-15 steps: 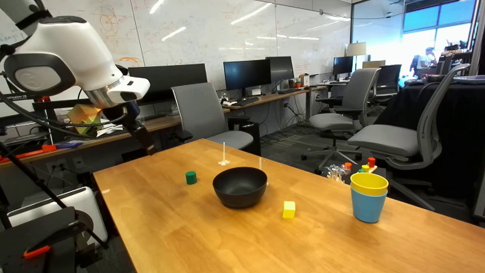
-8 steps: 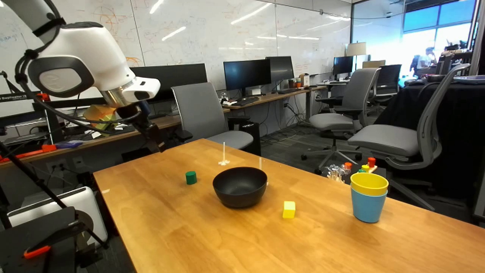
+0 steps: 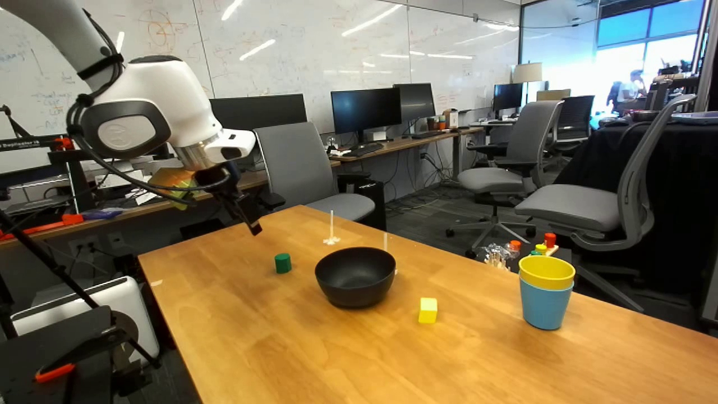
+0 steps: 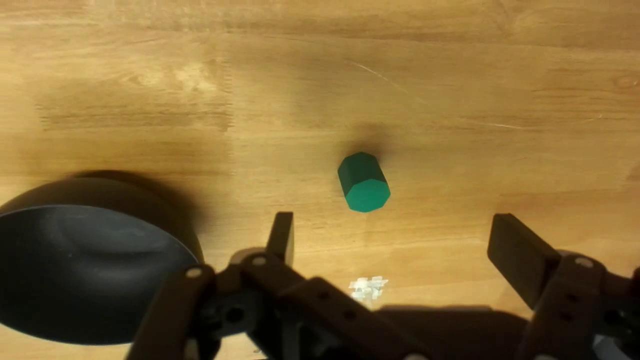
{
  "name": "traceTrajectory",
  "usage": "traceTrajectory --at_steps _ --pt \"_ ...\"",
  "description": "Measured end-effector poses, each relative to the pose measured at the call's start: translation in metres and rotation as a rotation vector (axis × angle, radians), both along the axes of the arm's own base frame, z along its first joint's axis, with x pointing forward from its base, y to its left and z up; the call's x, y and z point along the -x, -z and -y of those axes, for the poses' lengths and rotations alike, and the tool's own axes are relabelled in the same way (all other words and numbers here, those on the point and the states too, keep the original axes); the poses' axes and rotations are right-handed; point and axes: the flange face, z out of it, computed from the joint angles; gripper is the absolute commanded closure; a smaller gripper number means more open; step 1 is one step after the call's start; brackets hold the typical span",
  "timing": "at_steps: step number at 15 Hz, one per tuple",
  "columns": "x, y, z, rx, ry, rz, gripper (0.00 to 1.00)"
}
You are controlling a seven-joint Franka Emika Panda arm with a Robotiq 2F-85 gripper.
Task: Put the blocks in the bowl
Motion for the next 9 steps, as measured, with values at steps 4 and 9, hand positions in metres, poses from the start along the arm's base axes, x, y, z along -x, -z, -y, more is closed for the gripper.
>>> traceTrajectory --at_steps 4,9 --pt "-0.013 0.012 -0.008 0.022 0.014 -0.02 0.0" --pt "-0.027 0.021 -0.023 0.027 0.026 -0.032 0.0"
